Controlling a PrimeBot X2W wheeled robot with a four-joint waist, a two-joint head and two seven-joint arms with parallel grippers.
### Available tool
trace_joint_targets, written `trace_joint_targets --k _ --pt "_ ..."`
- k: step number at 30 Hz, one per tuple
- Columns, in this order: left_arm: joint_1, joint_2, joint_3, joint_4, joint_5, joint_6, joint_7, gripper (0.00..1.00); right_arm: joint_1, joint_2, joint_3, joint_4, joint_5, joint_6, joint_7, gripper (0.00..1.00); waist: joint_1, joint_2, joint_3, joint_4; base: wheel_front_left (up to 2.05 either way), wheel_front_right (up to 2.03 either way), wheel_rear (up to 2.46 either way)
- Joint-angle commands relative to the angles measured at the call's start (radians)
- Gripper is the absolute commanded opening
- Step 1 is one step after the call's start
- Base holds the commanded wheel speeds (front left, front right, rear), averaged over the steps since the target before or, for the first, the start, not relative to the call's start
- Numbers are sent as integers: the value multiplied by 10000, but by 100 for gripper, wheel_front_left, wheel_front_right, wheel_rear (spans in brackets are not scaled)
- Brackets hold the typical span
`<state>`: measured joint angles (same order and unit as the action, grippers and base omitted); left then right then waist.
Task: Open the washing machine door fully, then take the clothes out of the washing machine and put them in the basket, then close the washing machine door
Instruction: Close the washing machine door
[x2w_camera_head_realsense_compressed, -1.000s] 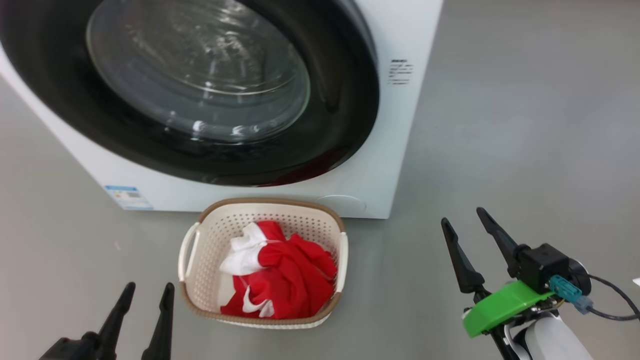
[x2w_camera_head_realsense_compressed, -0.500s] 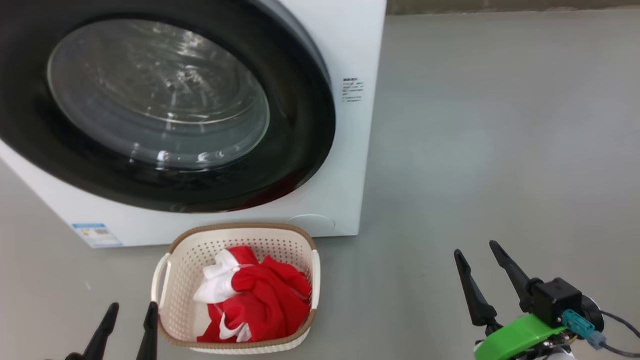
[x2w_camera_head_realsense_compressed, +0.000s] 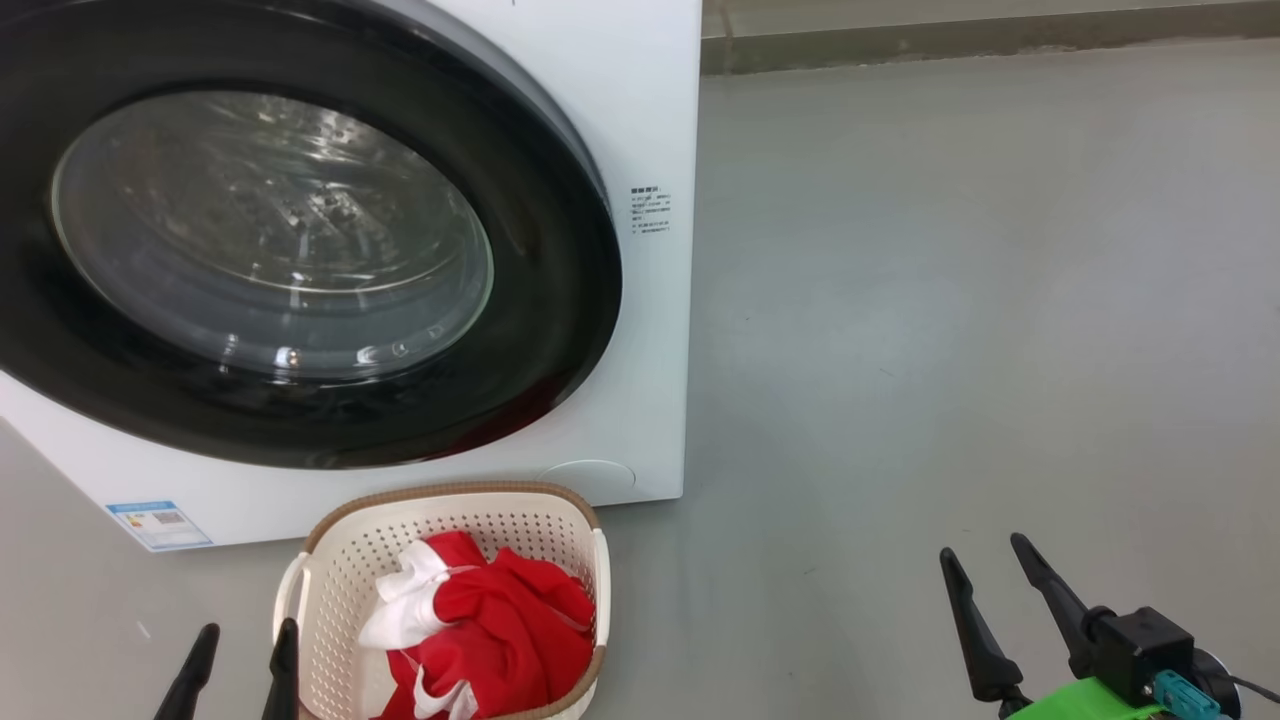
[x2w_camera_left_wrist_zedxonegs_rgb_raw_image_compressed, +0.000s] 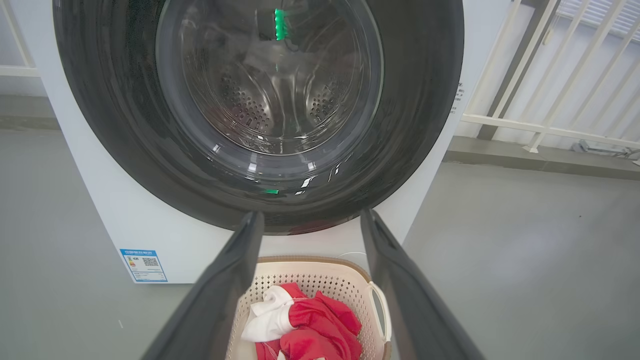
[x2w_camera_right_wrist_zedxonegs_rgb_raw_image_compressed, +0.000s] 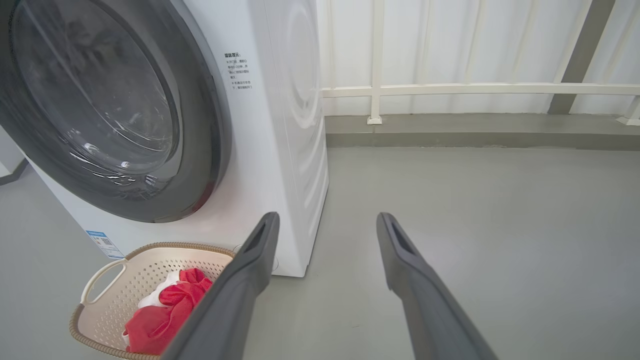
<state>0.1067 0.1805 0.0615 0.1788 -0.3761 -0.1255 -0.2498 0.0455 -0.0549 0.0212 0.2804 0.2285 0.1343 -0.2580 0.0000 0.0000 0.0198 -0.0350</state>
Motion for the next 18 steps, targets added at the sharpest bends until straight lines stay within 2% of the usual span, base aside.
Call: trace_joint_targets --k 1,18 --pt "-172 158 430 -261 151 -52 -120 100 -40 -116 173 -300 16 -36 -38 100 0 0 -42 -38 0 0 0" --pt "10 20 623 -260 276 -52 -120 100 419 -128 -53 -357 40 -36 -38 100 0 0 -292 -170 0 0 0"
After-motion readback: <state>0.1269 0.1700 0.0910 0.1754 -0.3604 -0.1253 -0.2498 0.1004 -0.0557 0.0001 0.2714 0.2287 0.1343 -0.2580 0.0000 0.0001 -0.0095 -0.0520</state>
